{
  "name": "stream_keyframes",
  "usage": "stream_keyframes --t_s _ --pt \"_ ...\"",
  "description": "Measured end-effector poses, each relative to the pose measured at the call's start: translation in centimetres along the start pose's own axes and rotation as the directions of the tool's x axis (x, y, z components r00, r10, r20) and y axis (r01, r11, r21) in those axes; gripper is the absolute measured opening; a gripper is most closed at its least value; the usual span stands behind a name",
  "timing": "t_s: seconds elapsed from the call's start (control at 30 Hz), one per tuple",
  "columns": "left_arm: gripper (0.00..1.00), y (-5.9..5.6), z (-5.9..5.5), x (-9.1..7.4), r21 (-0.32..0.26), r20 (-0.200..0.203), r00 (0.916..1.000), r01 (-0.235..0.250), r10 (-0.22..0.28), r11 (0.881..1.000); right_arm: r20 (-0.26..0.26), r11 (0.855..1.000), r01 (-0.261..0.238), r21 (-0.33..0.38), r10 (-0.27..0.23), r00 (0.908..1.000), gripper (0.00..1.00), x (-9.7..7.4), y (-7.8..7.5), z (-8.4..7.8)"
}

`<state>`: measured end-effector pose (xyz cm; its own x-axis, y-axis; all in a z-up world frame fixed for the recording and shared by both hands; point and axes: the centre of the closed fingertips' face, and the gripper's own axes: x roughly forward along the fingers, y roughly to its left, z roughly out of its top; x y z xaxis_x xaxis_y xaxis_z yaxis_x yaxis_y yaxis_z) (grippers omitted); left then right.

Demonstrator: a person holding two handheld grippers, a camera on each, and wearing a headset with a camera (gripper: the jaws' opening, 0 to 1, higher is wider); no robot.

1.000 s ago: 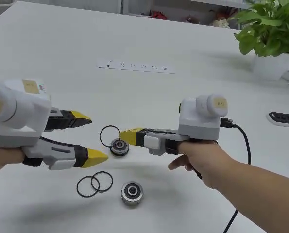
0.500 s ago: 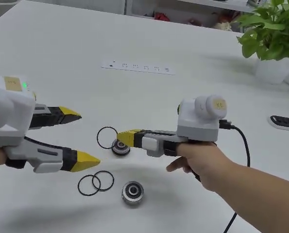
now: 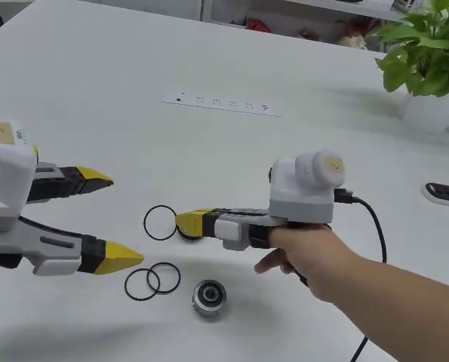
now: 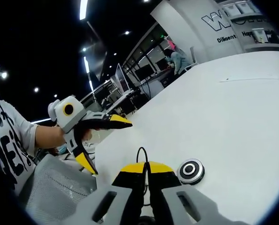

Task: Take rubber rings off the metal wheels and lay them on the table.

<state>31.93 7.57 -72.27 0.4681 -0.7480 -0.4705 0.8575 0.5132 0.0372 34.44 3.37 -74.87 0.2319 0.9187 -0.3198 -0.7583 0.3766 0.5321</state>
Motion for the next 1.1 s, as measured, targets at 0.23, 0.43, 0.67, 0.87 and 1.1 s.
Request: stream_keyframes --t_s 0.23,0.43,0.67,0.87,1.1 --pt "0.74 -0.2 -0.4 -0.5 -0.002 -0.004 1.0000 0.005 -0.005 1.000 -0.030 1.000 -0.015 0.006 0.016 0.9994 0.00 0.4 0.5 -0.8" --pt "0.74 -0.3 -0.8 -0.9 -0.006 -0.011 0.9999 0.002 -0.003 1.000 -0.060 1.000 -0.029 0.006 0.030 0.9977 0.00 0.8 0.9 -1.5" --pt "0.74 -0.2 -1.2 -1.4 -0.004 -0.024 0.9997 0.000 0.000 1.000 -0.096 0.999 -0.041 0.008 0.041 0.9946 0.00 1.2 1.1 -2.5" --pt "0.75 -0.3 -1.4 -1.5 -0.013 -0.026 0.9996 0.006 -0.007 1.000 -0.121 0.999 -0.038 0.018 0.040 0.9918 0.00 1.3 1.0 -3.3" --pt "0.75 -0.6 -1.6 -1.5 -0.016 -0.031 0.9994 0.011 -0.012 1.000 -0.150 0.999 -0.038 0.021 0.040 0.9879 0.00 1.5 0.9 -4.2"
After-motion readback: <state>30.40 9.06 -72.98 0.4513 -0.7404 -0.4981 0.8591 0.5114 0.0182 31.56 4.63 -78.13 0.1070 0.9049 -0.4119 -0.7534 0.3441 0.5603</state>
